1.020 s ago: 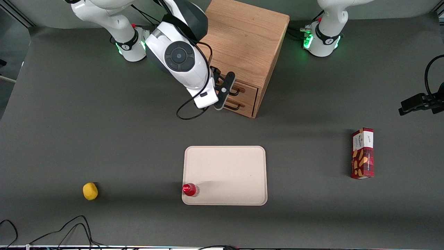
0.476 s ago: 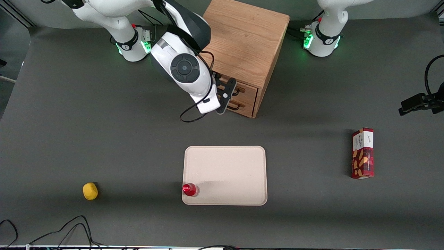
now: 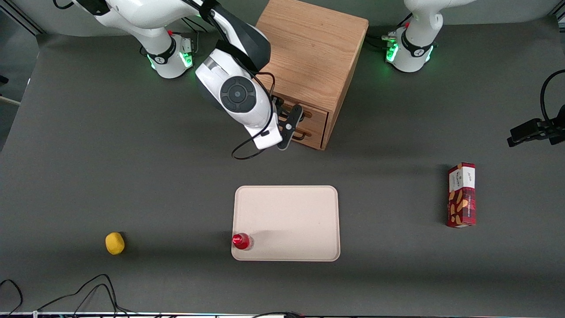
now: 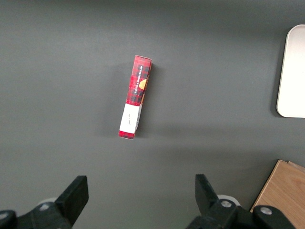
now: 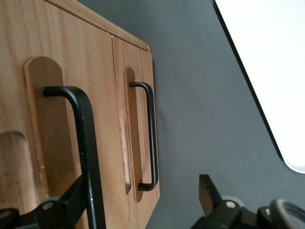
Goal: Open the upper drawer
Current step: 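Pull the upper drawer outward by its handle with the right gripper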
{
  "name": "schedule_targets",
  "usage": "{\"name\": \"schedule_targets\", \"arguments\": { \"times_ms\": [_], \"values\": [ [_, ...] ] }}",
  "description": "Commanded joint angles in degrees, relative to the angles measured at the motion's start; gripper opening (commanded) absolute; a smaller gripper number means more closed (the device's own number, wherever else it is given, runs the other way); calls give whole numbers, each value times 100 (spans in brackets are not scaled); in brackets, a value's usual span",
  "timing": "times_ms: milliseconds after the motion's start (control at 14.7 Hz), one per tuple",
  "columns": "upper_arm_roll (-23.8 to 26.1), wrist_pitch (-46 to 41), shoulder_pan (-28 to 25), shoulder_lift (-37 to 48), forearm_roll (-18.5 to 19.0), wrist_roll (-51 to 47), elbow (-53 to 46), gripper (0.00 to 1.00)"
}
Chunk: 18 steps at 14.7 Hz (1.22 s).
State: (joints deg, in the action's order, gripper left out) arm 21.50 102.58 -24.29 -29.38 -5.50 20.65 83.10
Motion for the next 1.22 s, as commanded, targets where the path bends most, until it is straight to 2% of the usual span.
{"name": "schedule_targets", "arguments": {
  "times_ms": [0,544,1156],
  "values": [
    [74,104,21,-164,102,89,-153,100],
    [-40,157,73,-252,111,115,-285,100],
    [-532,227,73,-393,93,387,-619,100]
  ]
}}
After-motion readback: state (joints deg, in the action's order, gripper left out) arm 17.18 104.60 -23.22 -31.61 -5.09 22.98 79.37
